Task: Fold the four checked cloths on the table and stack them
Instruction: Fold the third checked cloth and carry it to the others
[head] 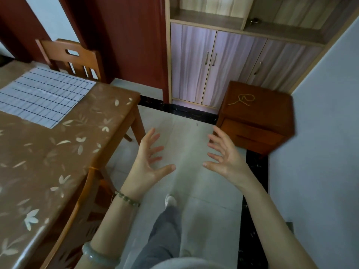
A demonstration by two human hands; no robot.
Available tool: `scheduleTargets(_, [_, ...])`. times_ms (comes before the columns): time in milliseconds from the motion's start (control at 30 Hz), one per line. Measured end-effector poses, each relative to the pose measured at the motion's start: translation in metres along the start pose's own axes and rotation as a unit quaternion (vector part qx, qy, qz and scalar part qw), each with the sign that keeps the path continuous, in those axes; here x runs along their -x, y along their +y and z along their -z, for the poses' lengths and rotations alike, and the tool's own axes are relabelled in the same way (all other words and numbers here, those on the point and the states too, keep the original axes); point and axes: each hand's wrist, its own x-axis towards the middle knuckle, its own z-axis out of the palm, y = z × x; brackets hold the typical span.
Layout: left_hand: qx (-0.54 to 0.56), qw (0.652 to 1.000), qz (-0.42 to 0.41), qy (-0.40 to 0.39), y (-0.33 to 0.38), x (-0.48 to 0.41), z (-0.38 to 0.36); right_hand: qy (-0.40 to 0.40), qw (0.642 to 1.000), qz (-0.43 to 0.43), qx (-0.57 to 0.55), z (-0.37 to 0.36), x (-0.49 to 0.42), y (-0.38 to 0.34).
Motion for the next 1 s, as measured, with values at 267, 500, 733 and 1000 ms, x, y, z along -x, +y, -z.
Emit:
scheduleTargets(267, [-0.008,1.0,-0.014,0.021,-0.012,-0.17,0.022,-0.002,1.0,0.006,-0.002,0.033,-0.173,-0.015])
scheduleTargets(500, [-0.004,1.0,-0.02,0.015,-0.009,-0.293,0.045,-0.018,1.0,0.015,0.005,0.052,-0.3,-0.04])
scheduleTargets(733, [-0.014,0.999,-0.003,0.038,-0.01,-0.406,0.066,-0.056,0.998,0.009,-0.001,0.07,-0.423,-0.046])
scheduleTargets(1000, [0.001,0.992,0.019,0.127,-0.01,-0.553,0.084,-0.149,0.989,0.021,-0.008,0.086,-0.603,-0.064])
